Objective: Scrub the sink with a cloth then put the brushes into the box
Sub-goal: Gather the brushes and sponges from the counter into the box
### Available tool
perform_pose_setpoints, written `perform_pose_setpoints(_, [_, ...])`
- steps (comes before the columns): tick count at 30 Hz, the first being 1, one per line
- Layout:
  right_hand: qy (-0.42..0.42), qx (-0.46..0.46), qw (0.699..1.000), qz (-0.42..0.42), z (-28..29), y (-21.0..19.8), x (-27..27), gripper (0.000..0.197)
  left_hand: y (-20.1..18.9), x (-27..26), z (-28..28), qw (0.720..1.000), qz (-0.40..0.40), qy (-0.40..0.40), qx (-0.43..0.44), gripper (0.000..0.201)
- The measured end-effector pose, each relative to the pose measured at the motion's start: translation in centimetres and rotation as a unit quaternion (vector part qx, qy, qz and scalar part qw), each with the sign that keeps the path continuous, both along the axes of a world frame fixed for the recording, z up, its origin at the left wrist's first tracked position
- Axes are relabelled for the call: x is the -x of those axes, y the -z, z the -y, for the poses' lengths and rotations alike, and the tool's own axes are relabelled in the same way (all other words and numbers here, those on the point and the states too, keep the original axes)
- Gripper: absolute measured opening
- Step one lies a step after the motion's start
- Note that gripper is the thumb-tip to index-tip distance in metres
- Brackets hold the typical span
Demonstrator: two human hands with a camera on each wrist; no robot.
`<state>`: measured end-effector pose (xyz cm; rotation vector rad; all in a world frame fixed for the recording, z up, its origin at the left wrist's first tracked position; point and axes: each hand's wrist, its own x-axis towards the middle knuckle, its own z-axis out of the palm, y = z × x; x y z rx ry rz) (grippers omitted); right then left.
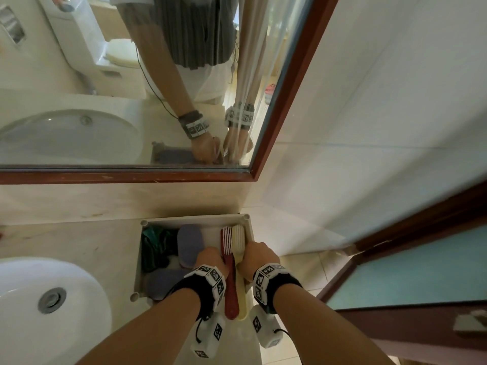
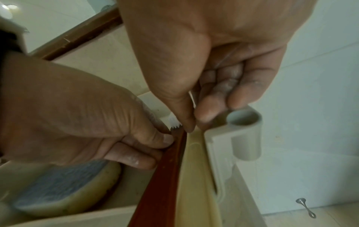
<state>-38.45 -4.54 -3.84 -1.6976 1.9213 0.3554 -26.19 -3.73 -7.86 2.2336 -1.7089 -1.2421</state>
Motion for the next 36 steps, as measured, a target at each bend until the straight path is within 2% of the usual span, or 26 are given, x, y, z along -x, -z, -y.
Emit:
perform_pose_setpoints(3, [-0.006,-0.01,1.0,0.005,-0.1,-0.3,0.1,0.024,-1.5,0.2,-0.1,0.998,0.041,0.044,0.02,0.027])
perform_pose_setpoints(7, [-0.012,-0.005,1.0,-0.002,-0.6,-1.8,0.5,0.011,-3.9,-0.8,-0.1,0.993,0.057,0.094,0.045,0.022])
perform_pose_setpoints(9, [-0.016,0.012,1.0,-0.018,-0.7,-3.6,0.7,0.008,-5.4,-1.6,0.4,0.991,0.052,0.119,0.028,0.022])
perform_pose_setpoints(11, [-0.024,0.032,0.999,-0.031,-0.7,-6.0,0.9,0.011,-7.3,-2.5,0.9,0.986,0.05,0.159,0.013,0.028])
perform_pose_setpoints(13, [-0.035,0.058,0.997,-0.041,-0.5,-9.0,0.8,0.021,-9.9,-3.7,1.2,0.982,0.062,0.174,0.032,0.014])
perform_pose_setpoints(14, [-0.043,0.076,0.995,-0.047,-0.4,-10.7,0.7,0.026,-11.2,-4.5,1.5,0.981,0.068,0.177,0.043,0.015])
perform_pose_setpoints(17, [-0.063,0.144,0.986,-0.061,-0.1,-16.5,0.1,0.032,-15.6,-7.0,2.4,0.967,0.101,0.19,0.133,0.031])
perform_pose_setpoints(22, [-0.081,0.246,0.962,-0.084,-0.4,-27.3,-1.2,0.025,-26.1,-10.2,2.3,0.948,0.128,0.17,0.238,0.026])
perform_pose_setpoints(25, [-0.102,0.3,0.944,-0.093,-0.4,-33.6,-1.9,0.026,-32.4,-12.2,2.0,0.943,0.122,0.111,0.289,0.023])
perform_pose_setpoints(29, [-0.139,0.369,0.916,-0.074,-1.2,-41.0,-3.0,0.025,-39.5,-14.5,0.2,0.92,0.13,0.037,0.368,0.017])
perform_pose_setpoints(33, [-0.172,0.422,0.889,-0.046,-2.6,-45.8,-4.7,0.024,-43.9,-15.3,-2.7,0.908,0.129,-0.014,0.399,0.013])
perform_pose_setpoints(36, [-0.205,0.429,0.879,-0.034,-3.6,-46.5,-6.8,0.025,-45.5,-16.5,-5.6,0.904,0.143,-0.036,0.4,0.015])
